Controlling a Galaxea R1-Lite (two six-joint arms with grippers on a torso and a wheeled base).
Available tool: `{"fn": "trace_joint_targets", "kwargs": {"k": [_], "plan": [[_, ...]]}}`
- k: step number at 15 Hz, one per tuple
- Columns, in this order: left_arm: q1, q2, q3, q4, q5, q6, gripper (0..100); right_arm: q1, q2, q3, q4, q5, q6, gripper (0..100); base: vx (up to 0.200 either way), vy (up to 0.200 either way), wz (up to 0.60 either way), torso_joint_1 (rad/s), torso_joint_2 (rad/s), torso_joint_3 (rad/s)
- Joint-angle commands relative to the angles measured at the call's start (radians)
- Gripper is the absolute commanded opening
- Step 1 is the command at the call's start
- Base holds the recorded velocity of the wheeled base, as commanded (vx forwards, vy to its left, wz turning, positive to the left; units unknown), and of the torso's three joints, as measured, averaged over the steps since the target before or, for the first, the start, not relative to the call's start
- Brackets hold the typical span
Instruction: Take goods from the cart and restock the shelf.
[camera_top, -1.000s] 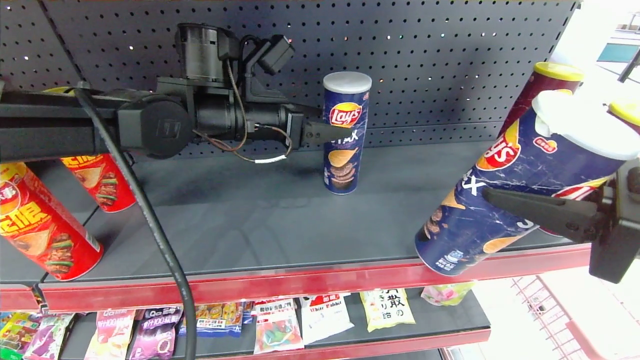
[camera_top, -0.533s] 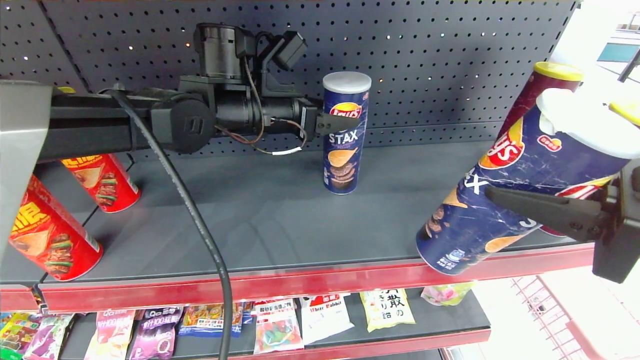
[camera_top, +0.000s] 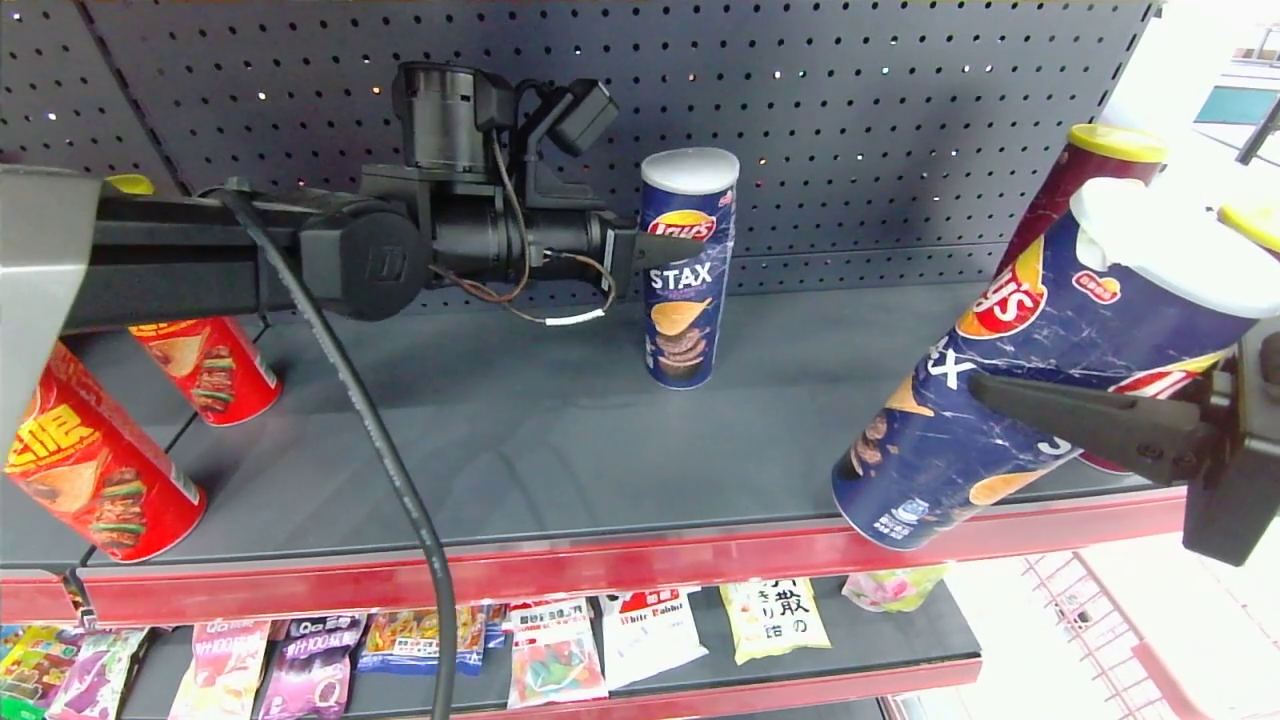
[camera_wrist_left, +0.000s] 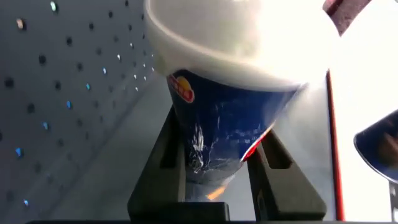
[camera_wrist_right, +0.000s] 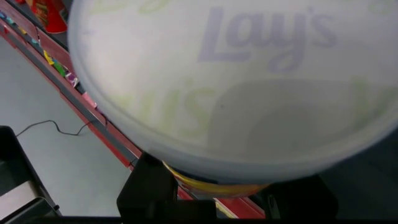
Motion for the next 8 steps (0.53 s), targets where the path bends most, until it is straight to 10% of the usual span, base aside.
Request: {"fn": "trace_joint_targets", "kwargs": {"k": [1, 8], "plan": [[-0.008, -0.099, 0.100, 0.006, -0.001, -0.003, 0, 0.001, 0.002, 0.000, 0.000, 0.001, 0.000, 0, 0.000, 0.000, 0.00, 0.000, 0.00, 0.000], [-0.010, -0.383, 0.430, 0.003, 0.005, -0.003, 0, 0.002, 0.025, -0.026, 0.000, 0.005, 0.000, 0, 0.000, 0.000, 0.00, 0.000, 0.00, 0.000]]}}
